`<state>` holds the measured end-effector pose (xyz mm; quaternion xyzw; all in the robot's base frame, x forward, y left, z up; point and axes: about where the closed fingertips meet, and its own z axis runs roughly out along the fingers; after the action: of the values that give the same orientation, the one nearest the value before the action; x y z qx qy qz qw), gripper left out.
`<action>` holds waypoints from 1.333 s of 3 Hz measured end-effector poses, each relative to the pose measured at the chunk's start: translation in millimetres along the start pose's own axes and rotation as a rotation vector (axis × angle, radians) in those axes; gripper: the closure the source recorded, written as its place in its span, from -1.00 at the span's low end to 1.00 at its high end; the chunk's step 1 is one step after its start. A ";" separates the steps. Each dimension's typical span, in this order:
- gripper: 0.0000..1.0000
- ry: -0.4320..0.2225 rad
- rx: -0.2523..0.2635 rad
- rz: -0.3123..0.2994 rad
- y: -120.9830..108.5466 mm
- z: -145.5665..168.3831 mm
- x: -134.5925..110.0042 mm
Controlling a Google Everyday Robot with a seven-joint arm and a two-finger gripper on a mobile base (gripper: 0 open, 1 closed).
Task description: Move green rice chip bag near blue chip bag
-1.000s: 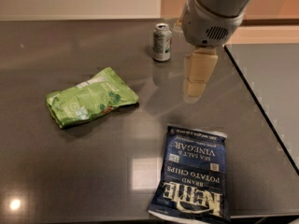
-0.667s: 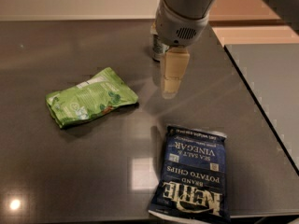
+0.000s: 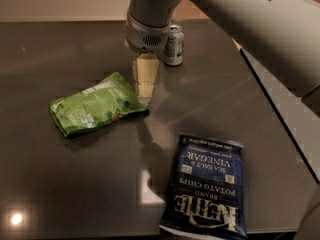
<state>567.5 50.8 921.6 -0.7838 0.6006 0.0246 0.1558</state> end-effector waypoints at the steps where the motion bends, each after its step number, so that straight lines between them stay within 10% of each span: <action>1: -1.00 -0.028 -0.065 -0.044 -16.8 34.2 -27.3; 4: -1.00 0.004 -0.195 -0.171 -9.6 100.9 -65.2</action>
Offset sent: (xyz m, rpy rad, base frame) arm 0.0231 0.1053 -0.0654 -0.0213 0.1383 0.1823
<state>573.6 141.5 842.4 -0.8436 0.5268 0.0680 0.0791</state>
